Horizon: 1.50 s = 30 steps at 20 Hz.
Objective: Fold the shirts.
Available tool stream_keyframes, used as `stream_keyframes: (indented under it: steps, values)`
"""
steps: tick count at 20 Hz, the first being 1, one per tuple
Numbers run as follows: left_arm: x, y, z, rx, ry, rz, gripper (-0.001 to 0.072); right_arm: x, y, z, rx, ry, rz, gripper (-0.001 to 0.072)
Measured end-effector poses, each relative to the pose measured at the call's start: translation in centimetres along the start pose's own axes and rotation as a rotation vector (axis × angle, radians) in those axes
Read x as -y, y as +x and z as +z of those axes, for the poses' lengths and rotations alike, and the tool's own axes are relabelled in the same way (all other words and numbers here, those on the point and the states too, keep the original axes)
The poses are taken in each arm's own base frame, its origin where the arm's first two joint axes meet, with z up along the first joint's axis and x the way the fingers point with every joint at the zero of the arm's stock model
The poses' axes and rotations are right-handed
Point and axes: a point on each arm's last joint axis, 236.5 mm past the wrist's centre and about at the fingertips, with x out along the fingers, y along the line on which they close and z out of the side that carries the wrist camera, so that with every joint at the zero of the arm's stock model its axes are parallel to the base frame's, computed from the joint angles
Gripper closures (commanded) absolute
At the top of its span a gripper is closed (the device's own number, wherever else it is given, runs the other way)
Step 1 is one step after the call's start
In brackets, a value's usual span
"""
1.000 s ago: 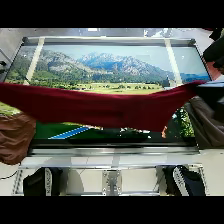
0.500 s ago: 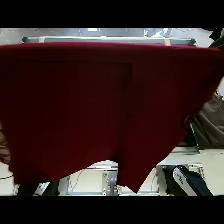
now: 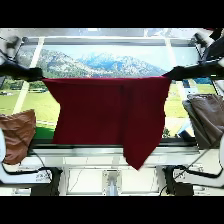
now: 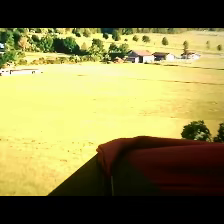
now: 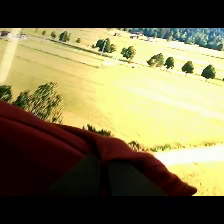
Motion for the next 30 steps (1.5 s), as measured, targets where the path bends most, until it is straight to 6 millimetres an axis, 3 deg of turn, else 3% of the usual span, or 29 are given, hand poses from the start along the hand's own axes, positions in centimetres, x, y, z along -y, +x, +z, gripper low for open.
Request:
stream_keyframes:
  steps: [3,6,9,13,16,19,22,25,29,30]
  values:
    - [0.1,5.9,0.9,0.001,0.037,0.06,0.0696,3.1,6.3,0.7,0.043,0.054,-0.037,0.0697]
    - [1.3,8.9,2.1,0.046,0.076,0.077,0.0696,5.3,9.7,1.1,0.085,0.09,-0.073,0.0697]
    - [1.9,9.5,3.0,0.084,0.094,0.085,0.0697,5.6,10.0,1.3,0.085,0.07,-0.091,0.0697]
    - [2.4,8.1,3.0,0.082,0.105,0.089,0.0697,4.4,7.3,-0.2,-0.017,-0.031,-0.115,0.0698]
    - [2.5,7.7,0.7,0.008,0.112,0.085,0.0698,4.2,5.4,-3.5,-0.142,-0.062,-0.146,0.0698]
    - [2.4,7.9,-3.1,-0.082,0.116,0.086,0.0697,4.4,5.2,-8.2,-0.257,-0.042,-0.156,0.0698]
    - [2.3,8.7,-6.3,-0.154,0.116,0.084,0.0696,4.4,6.4,-13.0,-0.343,0.006,-0.142,0.0698]
    - [2.3,9.4,-8.2,-0.2,0.116,0.081,0.0696,3.8,8.1,-16.9,-0.401,0.032,-0.126,0.0697]
    - [2.5,10.5,-9.6,-0.244,0.109,0.069,0.0695,3.5,9.8,-19.4,-0.428,0.044,-0.121,0.0683]
    - [2.6,10.8,-9.9,-0.253,0.104,0.063,0.0661,3.6,10.1,-19.6,-0.431,0.047,-0.121,0.0663]
